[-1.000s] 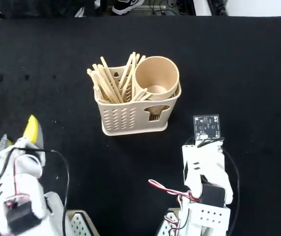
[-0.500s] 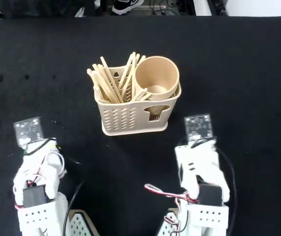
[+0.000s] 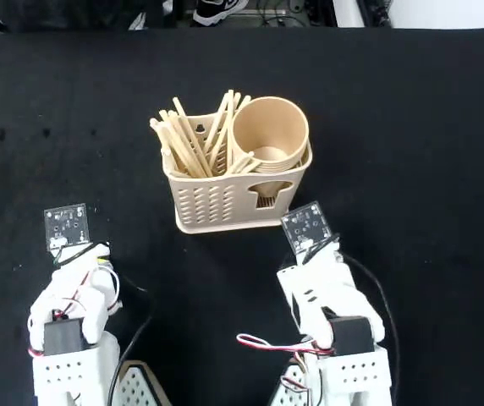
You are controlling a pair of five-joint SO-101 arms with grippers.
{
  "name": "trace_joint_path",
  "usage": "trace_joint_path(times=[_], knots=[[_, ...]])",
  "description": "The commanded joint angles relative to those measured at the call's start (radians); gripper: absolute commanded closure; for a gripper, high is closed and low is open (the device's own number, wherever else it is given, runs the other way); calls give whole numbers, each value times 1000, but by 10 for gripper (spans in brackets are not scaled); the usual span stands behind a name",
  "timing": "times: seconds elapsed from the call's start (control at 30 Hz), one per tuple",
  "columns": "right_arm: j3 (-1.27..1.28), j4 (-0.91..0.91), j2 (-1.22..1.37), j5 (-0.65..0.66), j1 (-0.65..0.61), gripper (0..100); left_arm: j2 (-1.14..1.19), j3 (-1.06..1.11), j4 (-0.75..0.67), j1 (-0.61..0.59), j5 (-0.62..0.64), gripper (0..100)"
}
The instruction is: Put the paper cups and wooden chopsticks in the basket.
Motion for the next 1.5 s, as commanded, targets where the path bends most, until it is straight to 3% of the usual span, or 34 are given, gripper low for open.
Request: trace_joint_path(times=[0.0,0.37,0.5,1.47], knots=[[-12,-12,-79,5,-11,987,-11,18,3,12,-8,972],[-1,46,-77,5,-12,985,-11,18,-3,2,-8,971],[-1,149,-77,3,-12,984,-11,18,-3,2,-8,971],[-1,149,-77,3,-12,985,-11,18,-5,2,-8,971]])
